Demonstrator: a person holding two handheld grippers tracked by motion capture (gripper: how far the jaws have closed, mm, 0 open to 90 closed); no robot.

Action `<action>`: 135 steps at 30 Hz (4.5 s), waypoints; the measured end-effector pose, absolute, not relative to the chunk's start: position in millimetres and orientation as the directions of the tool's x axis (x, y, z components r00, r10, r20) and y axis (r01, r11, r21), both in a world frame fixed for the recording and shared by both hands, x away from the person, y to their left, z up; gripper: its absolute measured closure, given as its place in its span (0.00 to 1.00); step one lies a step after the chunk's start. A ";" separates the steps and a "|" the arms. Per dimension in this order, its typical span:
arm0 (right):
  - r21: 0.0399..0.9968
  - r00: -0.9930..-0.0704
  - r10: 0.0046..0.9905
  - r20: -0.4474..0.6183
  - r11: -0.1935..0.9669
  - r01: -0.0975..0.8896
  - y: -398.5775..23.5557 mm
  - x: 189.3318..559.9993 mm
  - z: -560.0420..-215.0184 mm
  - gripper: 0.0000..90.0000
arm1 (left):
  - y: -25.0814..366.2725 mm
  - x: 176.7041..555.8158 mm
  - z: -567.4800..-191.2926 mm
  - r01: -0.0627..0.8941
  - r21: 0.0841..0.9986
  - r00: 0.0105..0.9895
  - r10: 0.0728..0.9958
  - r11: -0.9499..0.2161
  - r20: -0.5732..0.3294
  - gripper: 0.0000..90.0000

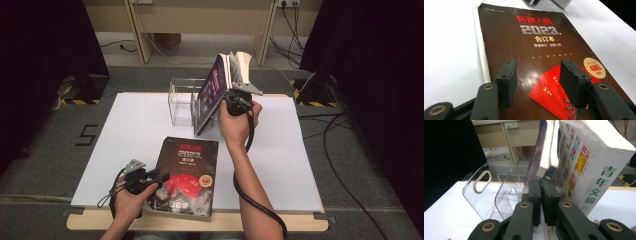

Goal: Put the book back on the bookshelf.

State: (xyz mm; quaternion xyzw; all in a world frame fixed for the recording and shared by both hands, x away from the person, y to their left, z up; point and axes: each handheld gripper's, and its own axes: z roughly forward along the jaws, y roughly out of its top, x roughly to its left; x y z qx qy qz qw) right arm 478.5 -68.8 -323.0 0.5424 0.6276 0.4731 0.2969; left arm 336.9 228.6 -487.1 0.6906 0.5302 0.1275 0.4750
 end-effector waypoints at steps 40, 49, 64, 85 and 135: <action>0.886 -0.188 0.962 0.196 -0.092 0.454 -59.9 513.8 -322.8 0.76 | 229.9 338.1 -486.2 0.610 0.792 0.404 0.853 0.018 -0.331 0.53; 0.894 -0.200 0.966 0.166 -0.062 0.444 -50.5 515.4 -318.8 0.79 | 229.4 338.4 -486.3 0.610 0.792 0.405 0.852 0.017 -0.330 0.53; 0.909 -0.275 0.958 0.082 0.041 0.414 -28.7 517.4 -309.2 0.82 | 230.9 338.4 -485.8 0.609 0.793 0.401 0.853 0.023 -0.333 0.53; 0.942 -0.192 0.981 0.009 0.056 0.331 -22.5 498.1 -311.4 0.85 | 233.0 336.7 -487.7 0.612 0.791 0.397 0.856 0.021 -0.330 0.53; 0.842 -0.192 0.971 0.143 -0.018 0.538 -30.8 532.1 -297.7 0.85 | 232.0 338.1 -487.5 0.611 0.791 0.406 0.851 0.019 -0.334 0.53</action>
